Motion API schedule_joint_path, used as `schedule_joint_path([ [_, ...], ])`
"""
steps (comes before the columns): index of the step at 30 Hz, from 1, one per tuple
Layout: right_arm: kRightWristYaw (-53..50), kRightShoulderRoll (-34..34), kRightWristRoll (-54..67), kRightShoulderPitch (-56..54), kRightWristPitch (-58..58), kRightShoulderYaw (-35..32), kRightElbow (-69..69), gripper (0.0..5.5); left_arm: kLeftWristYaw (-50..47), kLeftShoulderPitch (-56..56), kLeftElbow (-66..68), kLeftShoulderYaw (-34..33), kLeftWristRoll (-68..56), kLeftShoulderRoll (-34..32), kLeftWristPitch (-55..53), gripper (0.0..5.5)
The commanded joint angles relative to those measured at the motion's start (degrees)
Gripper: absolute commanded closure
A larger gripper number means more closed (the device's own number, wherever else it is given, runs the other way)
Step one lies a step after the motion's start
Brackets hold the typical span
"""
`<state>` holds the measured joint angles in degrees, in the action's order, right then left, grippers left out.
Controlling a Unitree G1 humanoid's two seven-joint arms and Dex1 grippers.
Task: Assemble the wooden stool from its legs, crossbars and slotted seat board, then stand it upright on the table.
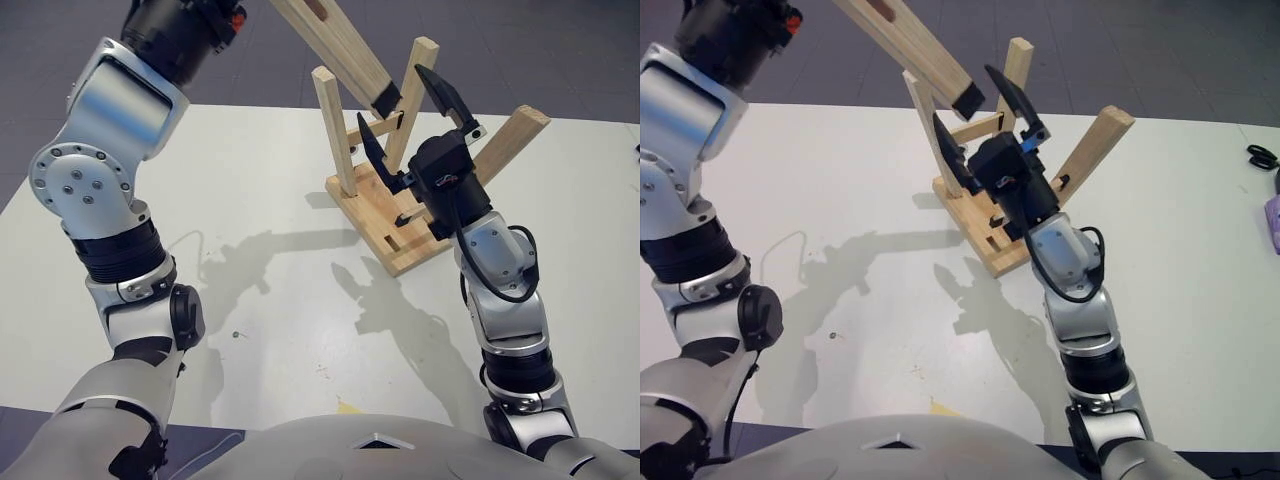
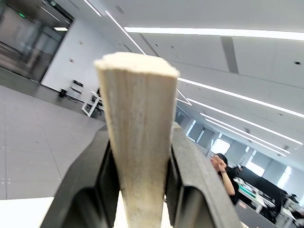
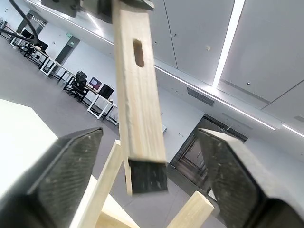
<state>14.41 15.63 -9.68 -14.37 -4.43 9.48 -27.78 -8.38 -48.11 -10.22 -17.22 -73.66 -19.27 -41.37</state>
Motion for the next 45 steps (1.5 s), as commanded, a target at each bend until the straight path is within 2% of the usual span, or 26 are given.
schedule_joint_path([
  [1, -0.9, -1.2, 4.4, -3.7, -4.7, -6.0, 1.0, 0.97, 0.8, -5.2, 2.0, -5.3, 4.1, -4.5, 5.0, 4.46],
  [4, -4.4, -4.0, 13.3, -11.3, -12.1, -15.1, 2.4, 0.48, 2.2, -6.5, 5.1, -7.1, 11.1, -9.4, 8.2, 4.46],
  [6, -6.8, -2.6, 16.3, -16.7, -14.3, -21.0, 4.8, 0.20, 4.0, -5.9, 6.7, -5.3, 18.3, -12.8, 10.1, 4.46],
  [10, -9.5, 7.1, 13.6, -23.7, -12.9, -29.0, 15.0, 0.10, 7.2, -4.0, 7.1, -4.0, 25.3, -15.0, 11.2, 4.46],
  [13, -9.8, 15.1, 9.5, -24.6, -9.8, -31.3, 22.9, 0.10, 10.1, -0.5, 6.0, -0.8, 31.9, -17.5, 11.1, 4.46],
  [17, -7.2, 20.8, 7.0, -21.4, -9.7, -30.4, 30.7, 0.10, 12.1, 2.4, 4.3, -2.3, 30.8, -16.3, 8.3, 4.46],
  [21, -1.1, 20.3, 8.1, -14.1, -12.3, -26.1, 30.8, 0.10, 12.3, 4.1, 2.4, -3.5, 29.7, -15.3, 5.9, 4.46],
  [26, 4.7, 17.0, 12.0, -7.0, -18.7, -20.9, 23.9, 0.10, 15.8, 6.0, -0.3, -0.5, 32.0, -16.2, 4.3, 4.46],
  [32, 12.9, 15.3, 22.5, -1.6, -30.6, -17.2, 8.7, 0.10, 17.5, 5.9, -1.5, -1.8, 30.0, -14.6, 2.9, 4.46],
  [36, 15.4, 14.7, 29.0, -0.8, -35.3, -19.0, 5.9, 0.10, 17.7, 8.6, -3.5, -1.4, 30.8, -14.0, 2.0, 4.46],
  [40, 18.8, 17.1, 35.8, 1.6, -37.1, -27.2, 8.4, 0.10, 17.4, 9.9, -2.9, 1.9, 38.3, -16.4, 3.5, 4.46],
  [43, 22.6, 16.9, 50.9, -1.7, -43.6, -38.4, 13.9, 0.10, 17.5, 13.2, -5.0, 3.1, 42.0, -17.2, 2.2, 4.46],
  [45, 25.1, 17.7, 59.8, -2.6, -47.9, -42.5, 15.7, 0.10, 17.9, 14.9, -6.3, 3.5, 42.4, -16.3, 1.5, 4.46],
])
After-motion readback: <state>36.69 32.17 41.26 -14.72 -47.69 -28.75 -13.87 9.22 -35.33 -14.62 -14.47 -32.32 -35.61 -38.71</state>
